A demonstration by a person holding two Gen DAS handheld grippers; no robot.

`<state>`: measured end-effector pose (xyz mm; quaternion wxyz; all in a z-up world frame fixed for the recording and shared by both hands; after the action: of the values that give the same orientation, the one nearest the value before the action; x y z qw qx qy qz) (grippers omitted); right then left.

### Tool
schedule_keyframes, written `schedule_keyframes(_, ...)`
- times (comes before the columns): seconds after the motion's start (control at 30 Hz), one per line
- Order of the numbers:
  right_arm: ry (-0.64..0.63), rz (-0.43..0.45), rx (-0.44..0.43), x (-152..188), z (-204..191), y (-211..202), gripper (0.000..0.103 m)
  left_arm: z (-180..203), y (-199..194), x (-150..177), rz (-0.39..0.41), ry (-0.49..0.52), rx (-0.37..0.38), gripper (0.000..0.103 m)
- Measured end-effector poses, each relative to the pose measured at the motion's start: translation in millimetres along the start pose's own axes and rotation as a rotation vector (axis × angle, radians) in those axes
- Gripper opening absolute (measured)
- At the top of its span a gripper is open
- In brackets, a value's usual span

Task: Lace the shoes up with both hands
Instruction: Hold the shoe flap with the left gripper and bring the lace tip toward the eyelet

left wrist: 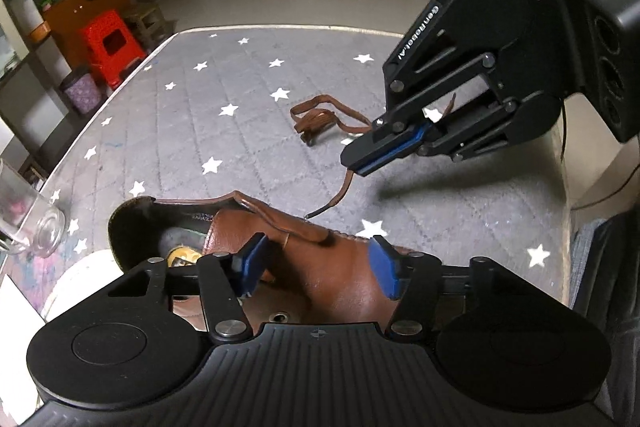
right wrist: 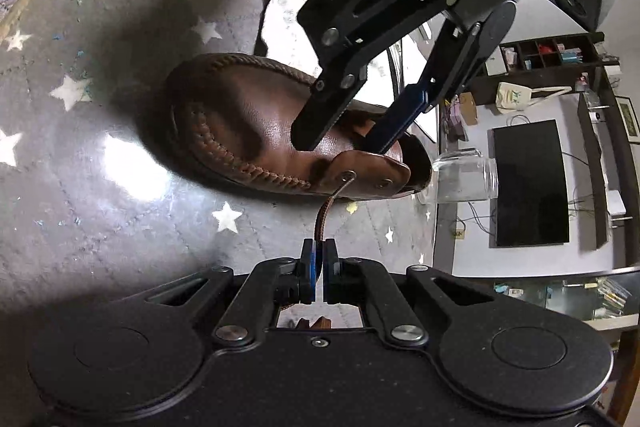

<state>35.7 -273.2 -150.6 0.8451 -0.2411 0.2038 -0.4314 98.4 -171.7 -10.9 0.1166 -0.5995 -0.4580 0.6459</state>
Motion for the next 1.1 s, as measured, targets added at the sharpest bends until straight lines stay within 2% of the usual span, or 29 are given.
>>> schedule_keyframes(0.37, -0.087, -0.008, -0.02, 0.5, 3.6, 10.4, 0.003, -4.0, 4.8, 4.1, -0.013, 0.022, 0.01, 0.045)
schedule_keyframes(0.63, -0.061, 0.005, 0.029, -6.2, 20.6, 15.4, 0.003, -0.2, 10.6, 2.8, -0.01, 0.071, -0.004, 0.044)
schedule_keyframes(0.8, -0.018, 0.012, 0.057, -9.3, 30.2, 20.1, 0.003, 0.2, 9.8, -0.6, -0.005, 0.123, -0.035, 0.035)
schedule_keyframes(1.0, 0.025, 0.034, 0.069, -12.9, 21.0, 12.9, 0.003, 3.0, 10.9, -2.6, -0.006, 0.166, -0.01, 0.022)
schedule_keyframes(1.1, 0.028, 0.039, 0.073, -14.5, 21.1, 11.8, 0.003, 3.5, 11.4, -3.4, 0.0, 0.177, 0.003, 0.02)
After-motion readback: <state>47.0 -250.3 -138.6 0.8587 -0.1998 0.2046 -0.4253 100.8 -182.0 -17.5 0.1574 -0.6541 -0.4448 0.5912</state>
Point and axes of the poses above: each gripper's, at about its wrist camera, not at the fingertips, and y roughly the way its jaws point, z to its right, x to its underside, the point moved 4 cm from there along y, roughly the way its jaws point, and after that the axes turned 7 degrees about z, right-handed, at the moved point
